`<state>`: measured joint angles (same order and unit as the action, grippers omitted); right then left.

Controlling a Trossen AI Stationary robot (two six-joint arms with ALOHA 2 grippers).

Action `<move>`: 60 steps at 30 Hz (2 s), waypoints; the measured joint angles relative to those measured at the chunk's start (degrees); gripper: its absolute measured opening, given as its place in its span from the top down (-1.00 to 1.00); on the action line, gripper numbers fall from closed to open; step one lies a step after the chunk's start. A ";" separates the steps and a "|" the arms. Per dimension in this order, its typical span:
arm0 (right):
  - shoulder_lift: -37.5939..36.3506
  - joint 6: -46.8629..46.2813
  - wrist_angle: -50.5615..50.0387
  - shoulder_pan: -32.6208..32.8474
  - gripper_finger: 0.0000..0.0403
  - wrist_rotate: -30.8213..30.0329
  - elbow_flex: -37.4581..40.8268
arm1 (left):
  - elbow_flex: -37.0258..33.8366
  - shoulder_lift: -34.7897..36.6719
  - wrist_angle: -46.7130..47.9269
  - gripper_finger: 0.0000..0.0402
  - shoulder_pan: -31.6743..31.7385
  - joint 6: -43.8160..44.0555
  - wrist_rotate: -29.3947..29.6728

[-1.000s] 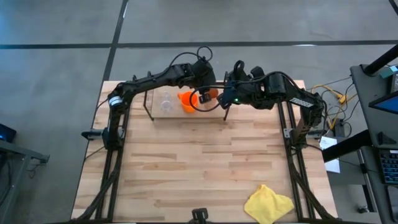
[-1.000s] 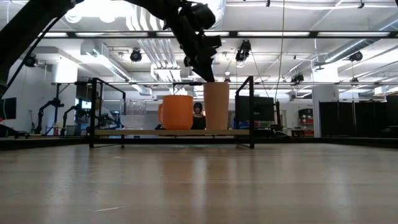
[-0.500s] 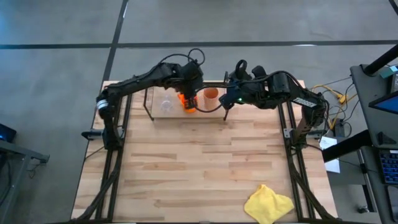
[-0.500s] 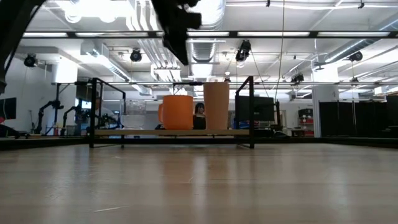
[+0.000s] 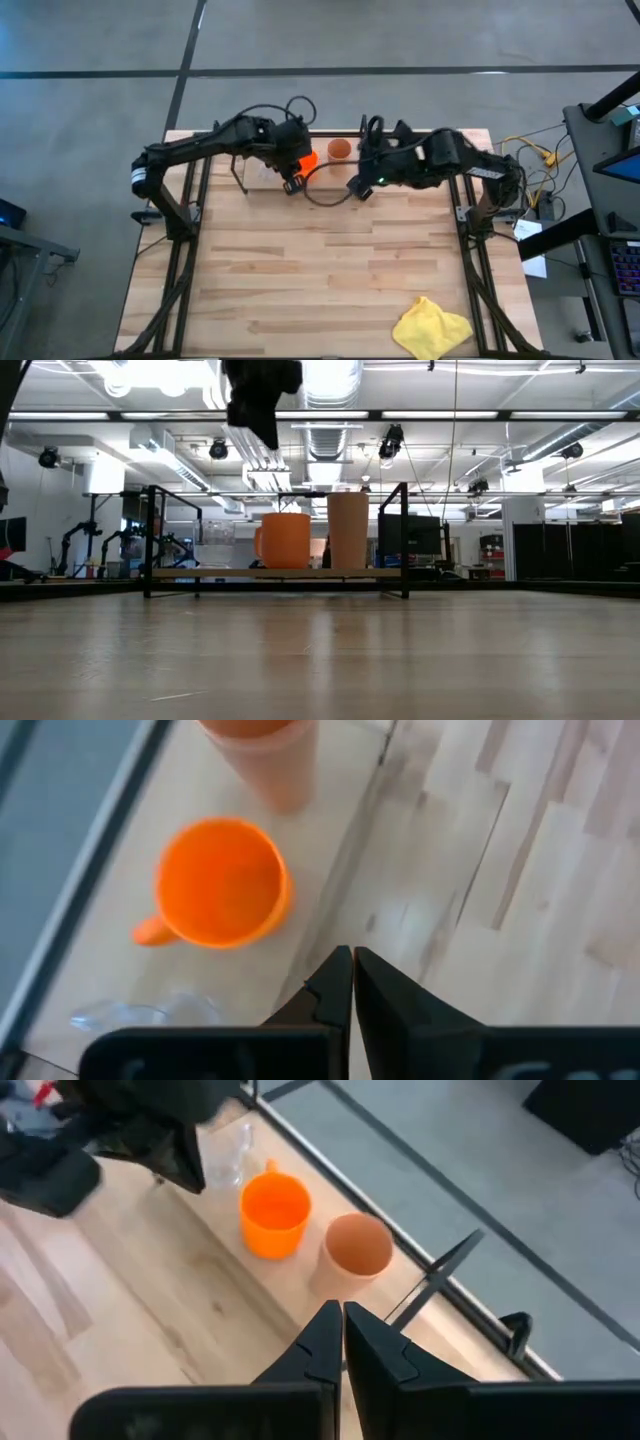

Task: Stack small to large cups/mugs on shelf
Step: Adjust the orange mug

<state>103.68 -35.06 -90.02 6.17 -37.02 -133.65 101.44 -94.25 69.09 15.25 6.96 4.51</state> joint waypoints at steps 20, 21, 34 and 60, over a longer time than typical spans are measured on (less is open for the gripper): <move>0.92 -5.24 0.00 1.89 0.96 0.15 3.75 | -12.32 -1.19 -20.13 1.00 4.69 -7.73 -3.21; 0.92 -5.42 0.00 2.13 0.96 0.19 3.75 | -12.64 -1.19 -20.18 0.99 5.16 -6.91 -4.24; 0.70 -5.45 0.00 2.45 0.96 1.45 3.75 | -13.87 -1.19 -24.81 0.70 7.27 -4.88 -5.50; 0.66 -3.88 0.00 2.58 0.96 1.47 3.79 | -12.09 -6.85 -24.08 0.70 7.45 4.61 -2.44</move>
<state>104.33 -38.94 -90.02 8.75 -35.55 -129.86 89.34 -101.10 45.01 22.70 11.57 2.08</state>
